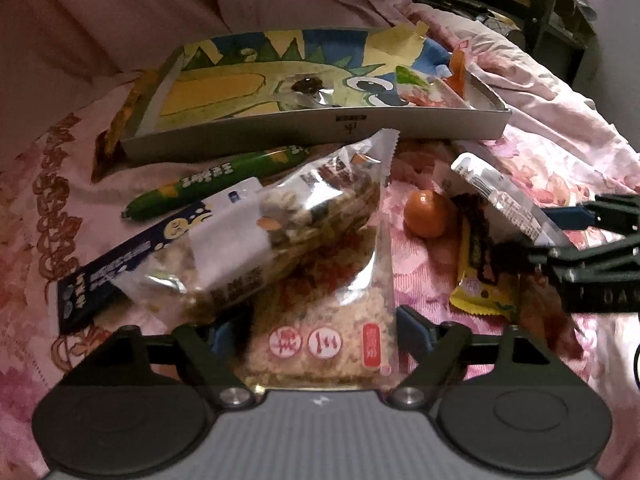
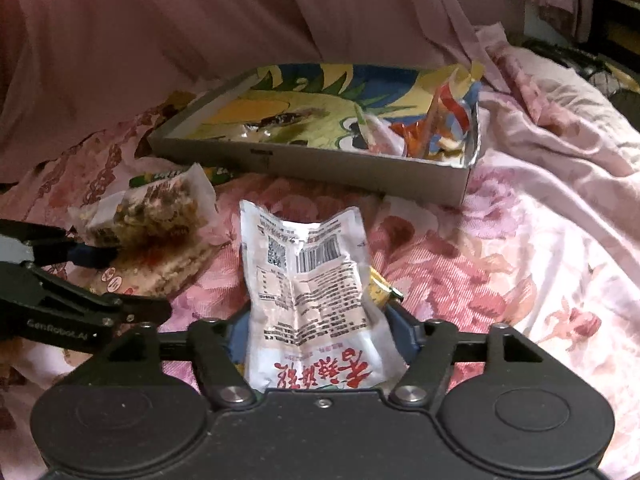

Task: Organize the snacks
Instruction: 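Grasp the white printed pouch with the right gripper while the left grasps the rice-cracker pack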

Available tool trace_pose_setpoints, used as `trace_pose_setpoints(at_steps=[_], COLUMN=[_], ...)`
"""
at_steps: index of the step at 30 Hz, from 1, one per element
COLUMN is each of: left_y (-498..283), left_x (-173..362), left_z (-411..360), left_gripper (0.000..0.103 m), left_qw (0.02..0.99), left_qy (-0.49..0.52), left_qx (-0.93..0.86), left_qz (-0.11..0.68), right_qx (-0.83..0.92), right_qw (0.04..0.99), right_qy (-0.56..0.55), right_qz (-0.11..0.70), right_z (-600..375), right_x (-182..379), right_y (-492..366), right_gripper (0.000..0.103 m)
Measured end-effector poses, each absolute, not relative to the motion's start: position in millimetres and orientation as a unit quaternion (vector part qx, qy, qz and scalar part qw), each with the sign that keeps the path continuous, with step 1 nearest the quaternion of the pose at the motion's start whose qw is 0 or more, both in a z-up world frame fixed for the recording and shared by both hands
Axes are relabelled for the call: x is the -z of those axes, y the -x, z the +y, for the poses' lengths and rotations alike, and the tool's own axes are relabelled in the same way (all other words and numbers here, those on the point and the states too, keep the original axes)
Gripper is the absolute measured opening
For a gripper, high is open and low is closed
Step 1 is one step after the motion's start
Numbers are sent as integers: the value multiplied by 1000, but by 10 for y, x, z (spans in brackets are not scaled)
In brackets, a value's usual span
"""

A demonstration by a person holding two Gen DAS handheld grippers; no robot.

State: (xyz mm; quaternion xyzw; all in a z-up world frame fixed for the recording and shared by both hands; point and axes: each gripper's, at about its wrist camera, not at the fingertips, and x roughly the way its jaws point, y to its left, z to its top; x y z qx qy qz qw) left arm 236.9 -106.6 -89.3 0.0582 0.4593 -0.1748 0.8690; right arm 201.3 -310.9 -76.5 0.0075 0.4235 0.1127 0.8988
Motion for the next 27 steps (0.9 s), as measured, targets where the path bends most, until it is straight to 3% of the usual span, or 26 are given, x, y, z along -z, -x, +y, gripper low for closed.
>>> trace_pose_setpoints(at_steps=[5, 8, 13, 18, 27], left_y=[-2450, -2449, -2382, -2309, -2310], left_x=[906, 892, 845, 786, 662], left_z=[-1087, -1062, -1039, -1021, -839], left_gripper=[84, 76, 75, 75, 75], left_qw=[869, 869, 860, 844, 799], left_qy=[-45, -40, -26, 5, 148], left_qx=[172, 170, 168, 165, 180], left_qz=[461, 463, 481, 511, 555], right_qx=[-113, -110, -103, -99, -90], right_qw=[896, 900, 908, 909, 913], right_qy=[-10, -4, 4, 14, 2], right_qz=[428, 422, 407, 404, 397], right_z=[-3093, -3086, -3097, -3083, -3122], right_x=[804, 787, 721, 687, 638], right_y=[-2033, -2004, -1955, -1911, -1869], right_gripper=[78, 71, 53, 47, 44])
